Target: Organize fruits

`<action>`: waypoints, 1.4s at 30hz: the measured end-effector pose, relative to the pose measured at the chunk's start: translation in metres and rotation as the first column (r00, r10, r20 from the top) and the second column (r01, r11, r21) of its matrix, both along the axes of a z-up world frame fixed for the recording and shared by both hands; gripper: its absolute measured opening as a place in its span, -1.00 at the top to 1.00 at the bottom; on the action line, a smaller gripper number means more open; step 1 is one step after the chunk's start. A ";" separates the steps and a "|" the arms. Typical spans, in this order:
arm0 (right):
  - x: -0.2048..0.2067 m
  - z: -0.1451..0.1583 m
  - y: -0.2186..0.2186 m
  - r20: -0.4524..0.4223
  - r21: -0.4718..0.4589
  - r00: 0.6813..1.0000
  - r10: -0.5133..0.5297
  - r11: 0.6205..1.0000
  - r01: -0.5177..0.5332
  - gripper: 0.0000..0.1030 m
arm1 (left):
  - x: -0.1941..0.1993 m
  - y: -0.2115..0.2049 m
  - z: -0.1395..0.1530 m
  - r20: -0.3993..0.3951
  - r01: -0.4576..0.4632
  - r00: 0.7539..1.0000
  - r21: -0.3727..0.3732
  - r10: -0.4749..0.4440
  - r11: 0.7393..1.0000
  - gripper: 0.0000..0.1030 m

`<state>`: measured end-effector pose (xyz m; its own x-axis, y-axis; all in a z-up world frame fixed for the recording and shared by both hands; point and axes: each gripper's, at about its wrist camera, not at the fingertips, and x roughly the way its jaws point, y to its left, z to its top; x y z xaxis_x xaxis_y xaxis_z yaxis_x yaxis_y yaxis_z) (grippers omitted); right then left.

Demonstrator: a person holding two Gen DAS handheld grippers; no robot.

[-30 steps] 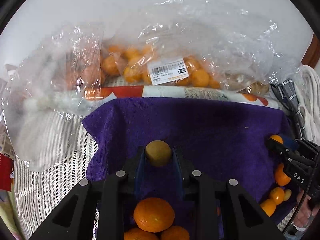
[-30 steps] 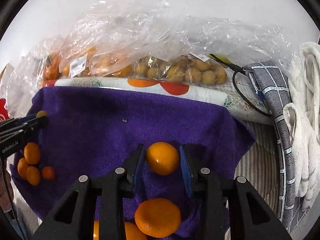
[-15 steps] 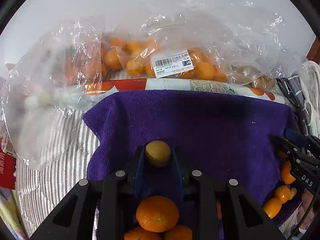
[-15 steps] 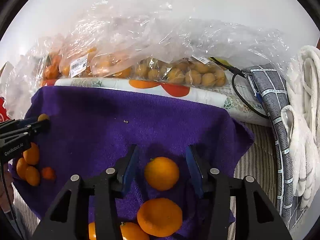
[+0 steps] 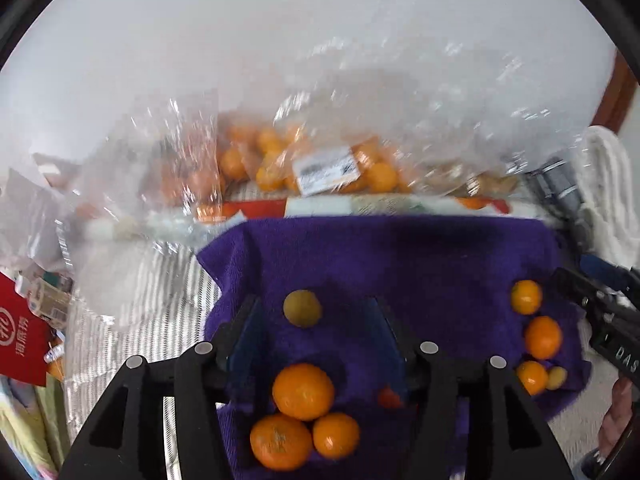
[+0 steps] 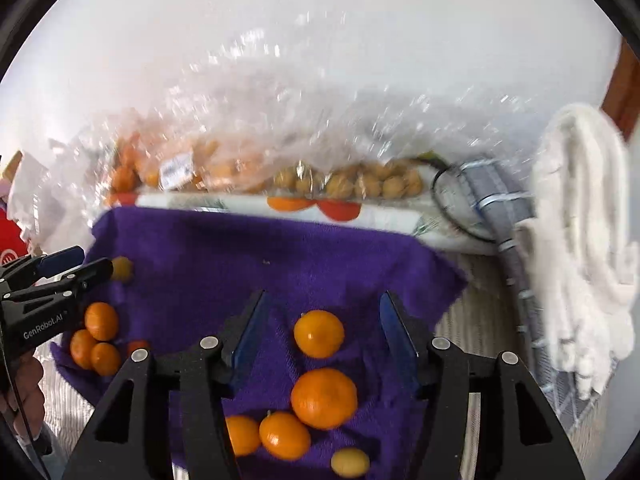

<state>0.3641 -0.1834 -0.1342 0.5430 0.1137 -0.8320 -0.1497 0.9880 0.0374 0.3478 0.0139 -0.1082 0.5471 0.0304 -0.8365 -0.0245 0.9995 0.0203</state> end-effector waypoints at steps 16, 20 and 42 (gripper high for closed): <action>-0.164 0.036 -0.036 0.109 0.014 0.993 -0.035 0.999 0.034 -0.62 | -0.175 -0.008 0.052 0.214 0.026 0.977 -0.061 -0.013 0.998 -0.43; -0.210 0.051 -0.037 0.201 -0.002 0.979 -0.030 1.000 0.031 -0.78 | -0.212 -0.013 0.055 0.259 0.028 0.966 -0.022 -0.021 0.999 -0.50; -0.295 0.069 -0.045 0.288 0.026 0.953 -0.094 0.996 0.090 -0.83 | -0.282 -0.009 0.063 0.338 0.022 0.941 -0.031 -0.011 0.999 -0.52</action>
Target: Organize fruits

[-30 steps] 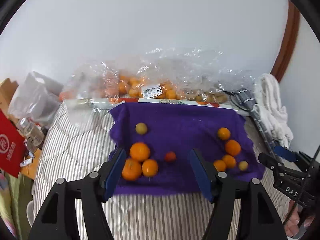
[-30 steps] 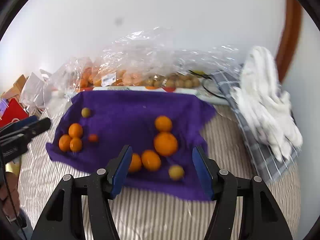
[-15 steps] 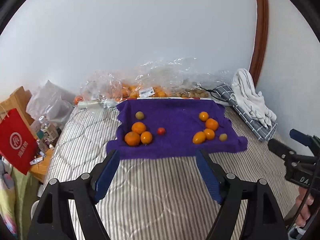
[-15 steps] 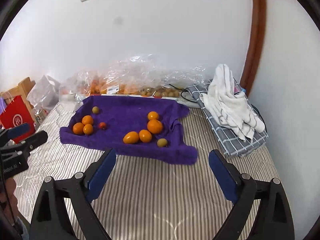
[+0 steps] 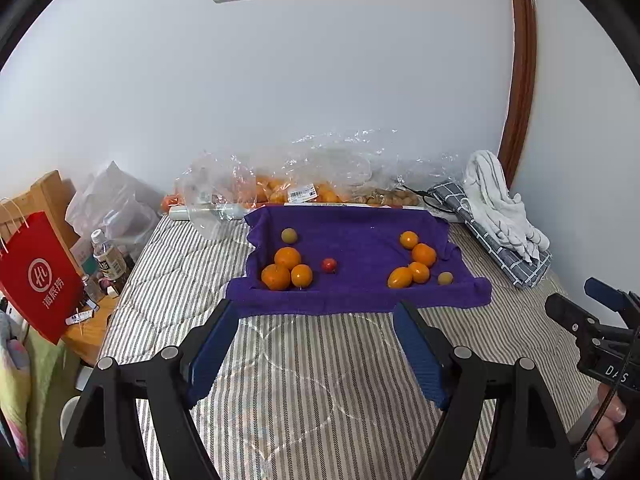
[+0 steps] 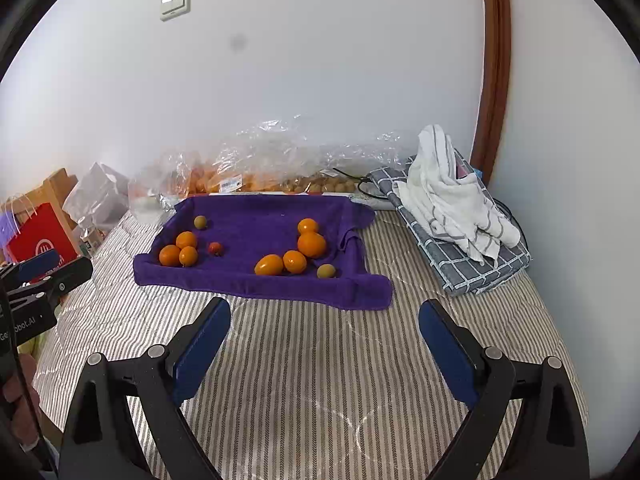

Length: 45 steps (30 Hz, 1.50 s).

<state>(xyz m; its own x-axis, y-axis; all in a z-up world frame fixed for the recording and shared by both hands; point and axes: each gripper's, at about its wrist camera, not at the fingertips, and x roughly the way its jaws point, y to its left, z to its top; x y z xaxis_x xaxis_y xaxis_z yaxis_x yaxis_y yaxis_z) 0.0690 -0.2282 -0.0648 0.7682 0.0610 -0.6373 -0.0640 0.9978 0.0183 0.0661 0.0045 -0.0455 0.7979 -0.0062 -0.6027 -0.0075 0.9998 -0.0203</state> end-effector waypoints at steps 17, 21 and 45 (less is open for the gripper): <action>-0.003 0.002 -0.004 0.015 -0.003 1.000 -0.006 1.000 0.007 -0.83 | 0.000 -0.006 0.001 0.011 -0.005 1.000 0.016 0.005 1.000 -0.52; -0.002 0.001 -0.005 0.013 0.005 1.000 -0.008 1.000 0.008 -0.83 | 0.002 -0.005 0.002 0.016 -0.010 1.000 0.020 0.010 1.000 -0.52; -0.003 -0.006 -0.004 0.005 0.005 1.000 -0.015 1.000 0.015 -0.83 | 0.003 0.001 -0.001 0.016 -0.024 1.000 0.018 0.023 1.000 -0.52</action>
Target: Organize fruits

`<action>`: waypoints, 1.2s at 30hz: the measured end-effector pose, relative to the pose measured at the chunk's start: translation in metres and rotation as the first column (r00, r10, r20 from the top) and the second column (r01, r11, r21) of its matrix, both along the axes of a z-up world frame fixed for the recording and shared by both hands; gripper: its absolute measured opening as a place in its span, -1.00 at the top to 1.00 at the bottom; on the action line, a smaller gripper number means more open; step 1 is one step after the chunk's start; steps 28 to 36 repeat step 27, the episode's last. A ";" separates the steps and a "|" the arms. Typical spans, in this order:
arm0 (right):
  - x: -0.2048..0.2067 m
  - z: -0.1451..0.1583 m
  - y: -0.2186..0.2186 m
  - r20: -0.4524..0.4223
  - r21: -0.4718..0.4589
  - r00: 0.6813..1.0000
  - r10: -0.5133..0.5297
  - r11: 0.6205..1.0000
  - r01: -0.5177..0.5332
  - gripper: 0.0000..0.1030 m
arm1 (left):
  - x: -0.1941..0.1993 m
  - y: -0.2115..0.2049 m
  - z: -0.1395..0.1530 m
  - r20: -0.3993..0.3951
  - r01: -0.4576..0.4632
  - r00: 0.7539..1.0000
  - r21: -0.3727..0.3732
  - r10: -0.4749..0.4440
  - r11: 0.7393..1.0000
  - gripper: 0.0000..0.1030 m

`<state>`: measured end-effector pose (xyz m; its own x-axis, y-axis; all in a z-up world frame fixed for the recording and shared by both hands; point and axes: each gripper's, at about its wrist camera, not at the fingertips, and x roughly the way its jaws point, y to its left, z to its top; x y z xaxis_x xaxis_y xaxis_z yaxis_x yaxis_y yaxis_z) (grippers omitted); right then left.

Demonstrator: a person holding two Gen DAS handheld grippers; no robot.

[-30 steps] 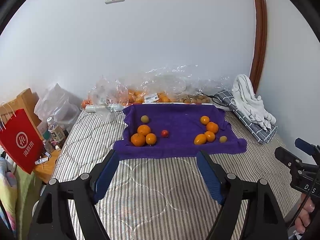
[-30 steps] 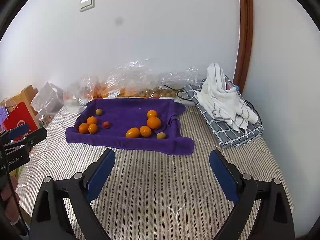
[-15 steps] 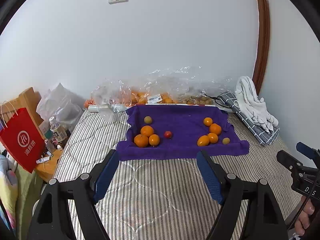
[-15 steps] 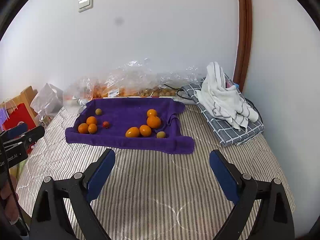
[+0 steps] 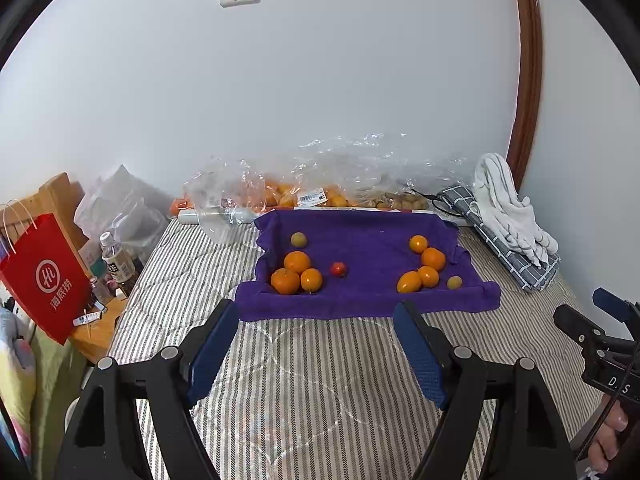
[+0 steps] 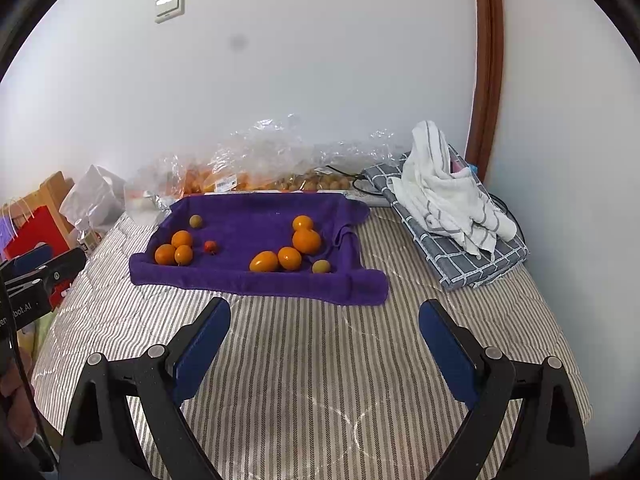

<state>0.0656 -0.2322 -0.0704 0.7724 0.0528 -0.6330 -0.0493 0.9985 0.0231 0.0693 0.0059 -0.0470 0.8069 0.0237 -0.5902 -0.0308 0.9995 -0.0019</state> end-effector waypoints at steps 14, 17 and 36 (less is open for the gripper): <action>0.000 0.000 0.001 0.001 -0.005 1.000 0.000 1.000 0.000 -0.83 | 0.000 0.002 0.000 -0.002 -0.005 1.000 -0.003 0.005 1.000 -0.52; -0.001 0.001 0.001 0.003 -0.006 1.000 0.002 1.000 -0.002 -0.83 | -0.001 0.002 0.000 -0.001 -0.009 1.000 -0.007 0.009 1.000 -0.52; -0.002 0.004 0.004 0.015 -0.019 1.000 0.011 1.000 -0.010 -0.83 | -0.001 0.001 0.001 -0.003 -0.003 1.000 0.000 0.003 1.000 -0.52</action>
